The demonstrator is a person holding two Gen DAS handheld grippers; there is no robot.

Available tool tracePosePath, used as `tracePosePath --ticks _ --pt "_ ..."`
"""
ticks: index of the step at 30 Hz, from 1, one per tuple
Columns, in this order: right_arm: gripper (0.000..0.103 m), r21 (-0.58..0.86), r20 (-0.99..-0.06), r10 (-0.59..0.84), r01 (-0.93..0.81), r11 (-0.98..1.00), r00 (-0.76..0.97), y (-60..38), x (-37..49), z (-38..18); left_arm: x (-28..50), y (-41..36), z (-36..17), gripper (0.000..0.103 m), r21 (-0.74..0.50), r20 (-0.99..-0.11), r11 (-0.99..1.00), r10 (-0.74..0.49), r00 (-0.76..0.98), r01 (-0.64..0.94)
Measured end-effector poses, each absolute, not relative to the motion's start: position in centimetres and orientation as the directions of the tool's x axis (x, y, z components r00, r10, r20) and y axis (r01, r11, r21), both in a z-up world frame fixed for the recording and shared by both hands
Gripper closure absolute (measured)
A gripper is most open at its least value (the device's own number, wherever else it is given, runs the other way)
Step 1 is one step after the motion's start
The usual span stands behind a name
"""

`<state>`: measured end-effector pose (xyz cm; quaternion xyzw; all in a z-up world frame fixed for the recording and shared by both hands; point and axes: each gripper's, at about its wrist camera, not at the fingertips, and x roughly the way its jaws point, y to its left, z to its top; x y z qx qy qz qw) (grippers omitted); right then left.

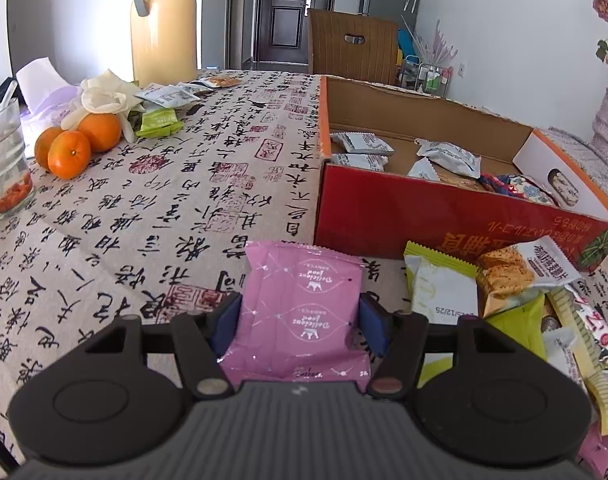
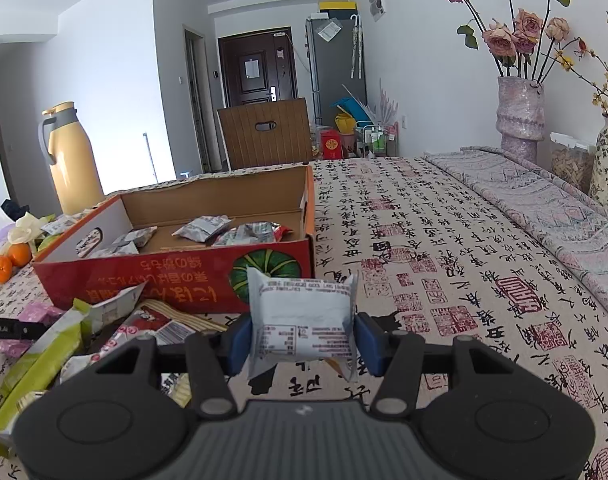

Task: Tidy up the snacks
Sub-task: 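Grasp the pink snack packet with the left tool while the right tool holds its cake, then carry both packets into the cardboard box and open both tools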

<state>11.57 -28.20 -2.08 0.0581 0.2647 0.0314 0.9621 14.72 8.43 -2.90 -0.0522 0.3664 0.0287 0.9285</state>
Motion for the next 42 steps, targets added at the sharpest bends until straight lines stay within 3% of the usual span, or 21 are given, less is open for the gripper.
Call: tracePosePath --ticks 9,26,42 --pt "0.049 0.132 -0.493 0.097 -0.035 0.991 0.864 -28.1 11.1 -1.6 13.1 9.0 -1.0 0.04 -0.094 -0.638 0.992 0.01 0.77 -0.09" --pt "0.049 0.125 -0.396 0.138 -0.096 0.988 0.908 -25.9 13.1 2.2 13.7 6.6 6.0 0.04 -0.107 -0.47 0.994 -0.036 0.882 -0.016" --pt "0.049 0.106 -0.384 0.167 -0.136 0.985 0.908 -23.4 20.2 4.0 19.5 2.9 7.7 0.04 -0.09 -0.467 0.996 -0.056 0.882 0.016"
